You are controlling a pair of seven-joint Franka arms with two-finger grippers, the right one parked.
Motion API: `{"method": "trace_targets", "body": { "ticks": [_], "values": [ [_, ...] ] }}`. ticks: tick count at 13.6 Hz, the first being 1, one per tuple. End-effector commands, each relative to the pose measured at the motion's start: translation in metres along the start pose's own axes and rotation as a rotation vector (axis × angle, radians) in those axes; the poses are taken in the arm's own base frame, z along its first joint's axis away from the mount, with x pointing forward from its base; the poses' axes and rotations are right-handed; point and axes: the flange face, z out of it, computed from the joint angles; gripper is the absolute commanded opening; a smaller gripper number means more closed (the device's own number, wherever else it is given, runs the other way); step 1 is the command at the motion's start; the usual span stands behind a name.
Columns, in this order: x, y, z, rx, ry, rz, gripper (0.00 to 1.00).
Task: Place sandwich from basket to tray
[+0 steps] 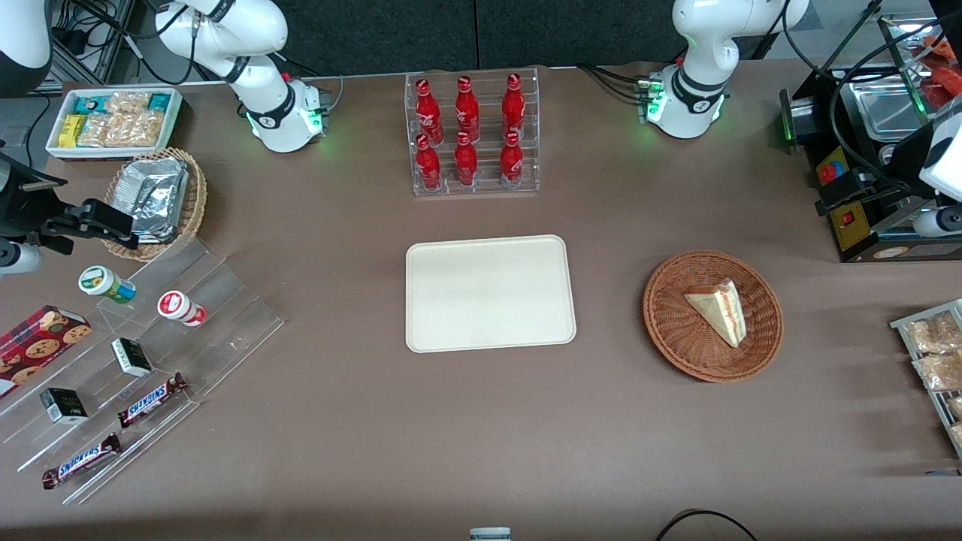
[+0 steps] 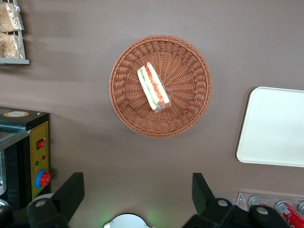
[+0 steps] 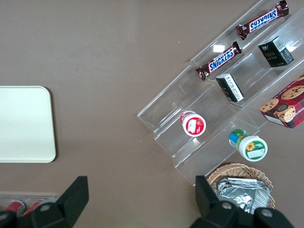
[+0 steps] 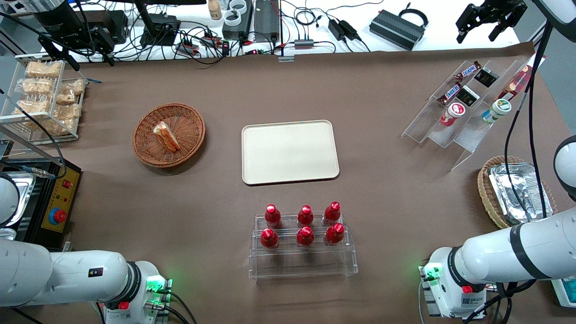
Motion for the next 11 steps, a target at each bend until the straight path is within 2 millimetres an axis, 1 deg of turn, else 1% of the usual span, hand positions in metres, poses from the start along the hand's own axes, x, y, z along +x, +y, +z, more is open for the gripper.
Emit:
{"method": "trace_targets", "body": {
  "ticks": [1,5,7,8,11],
  "values": [
    [-0.001,-0.001,-0.006,0.017,0.003,0.015,1.00],
    [0.002,-0.001,-0.003,0.023,0.002,0.014,1.00],
    [0.007,-0.001,0.003,0.018,0.005,0.005,1.00],
    [0.008,-0.004,0.010,0.010,-0.002,-0.003,1.00],
    [0.012,-0.008,0.047,0.011,0.035,-0.028,1.00]
  ]
}}
